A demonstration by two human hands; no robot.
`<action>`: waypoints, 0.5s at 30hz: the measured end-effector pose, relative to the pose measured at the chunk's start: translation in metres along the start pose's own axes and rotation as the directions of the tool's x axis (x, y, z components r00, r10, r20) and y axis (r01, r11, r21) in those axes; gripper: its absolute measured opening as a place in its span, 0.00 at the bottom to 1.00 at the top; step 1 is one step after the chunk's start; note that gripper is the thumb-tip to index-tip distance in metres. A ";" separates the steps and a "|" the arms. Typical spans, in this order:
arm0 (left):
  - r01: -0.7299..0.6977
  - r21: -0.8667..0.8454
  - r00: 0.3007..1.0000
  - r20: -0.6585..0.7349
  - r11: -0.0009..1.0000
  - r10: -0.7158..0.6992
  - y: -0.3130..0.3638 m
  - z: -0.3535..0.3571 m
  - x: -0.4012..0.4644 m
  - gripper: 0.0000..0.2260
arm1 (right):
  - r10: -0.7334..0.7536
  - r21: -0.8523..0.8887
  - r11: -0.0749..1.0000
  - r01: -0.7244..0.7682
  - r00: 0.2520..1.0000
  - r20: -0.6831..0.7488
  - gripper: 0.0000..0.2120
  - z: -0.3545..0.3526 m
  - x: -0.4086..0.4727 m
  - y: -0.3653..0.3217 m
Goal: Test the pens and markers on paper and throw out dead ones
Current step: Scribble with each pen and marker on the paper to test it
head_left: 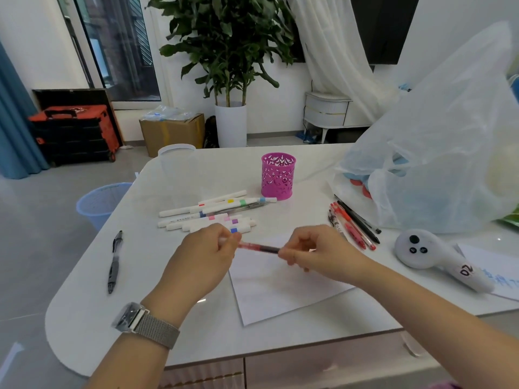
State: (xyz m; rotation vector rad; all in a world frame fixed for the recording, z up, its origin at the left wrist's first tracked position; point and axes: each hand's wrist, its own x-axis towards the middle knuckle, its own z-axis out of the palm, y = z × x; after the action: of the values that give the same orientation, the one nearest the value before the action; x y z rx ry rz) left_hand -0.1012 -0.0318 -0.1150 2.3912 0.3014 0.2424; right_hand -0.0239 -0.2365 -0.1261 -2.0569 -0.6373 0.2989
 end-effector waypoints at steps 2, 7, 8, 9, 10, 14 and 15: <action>0.016 0.050 1.000 0.023 0.999 -0.017 -0.001 0.002 0.000 0.11 | -0.034 -0.245 0.969 0.041 0.999 0.032 0.04 0.000 0.002 0.006; 0.039 0.204 0.999 0.022 0.978 -0.044 -0.005 -0.001 -0.003 0.16 | -0.060 -0.575 0.811 -0.109 0.962 -0.267 0.10 -0.015 0.014 0.010; 0.043 0.229 0.998 0.025 0.972 -0.050 -0.005 -0.002 -0.004 0.16 | -0.049 -0.602 0.779 -0.175 0.941 -0.336 0.11 -0.020 0.015 0.012; 0.049 0.255 0.998 0.034 0.966 -0.059 -0.005 -0.003 -0.004 0.16 | -0.025 -0.629 0.737 -0.246 0.921 -0.388 0.11 -0.024 0.015 0.014; 0.057 0.281 0.996 0.050 0.958 -0.074 -0.005 -0.004 -0.005 0.15 | 0.011 -0.658 0.684 -0.314 0.907 -0.421 0.11 -0.026 0.014 0.018; 0.089 0.343 0.976 0.156 0.935 -0.150 -0.007 -0.003 -0.004 0.11 | 0.136 -0.716 0.529 -0.456 0.878 -0.458 0.04 -0.028 0.013 0.034; 0.096 0.342 0.967 0.192 0.935 -0.169 -0.007 -0.003 -0.004 0.10 | 0.144 -0.719 0.515 -0.467 0.874 -0.464 0.02 -0.029 0.014 0.037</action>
State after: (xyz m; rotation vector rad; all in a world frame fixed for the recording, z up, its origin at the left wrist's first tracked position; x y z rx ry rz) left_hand -0.1067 -0.0264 -0.1181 2.6836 0.4271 -0.1479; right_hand 0.0125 -0.2655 -0.1415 -3.0569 -0.1387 -0.2438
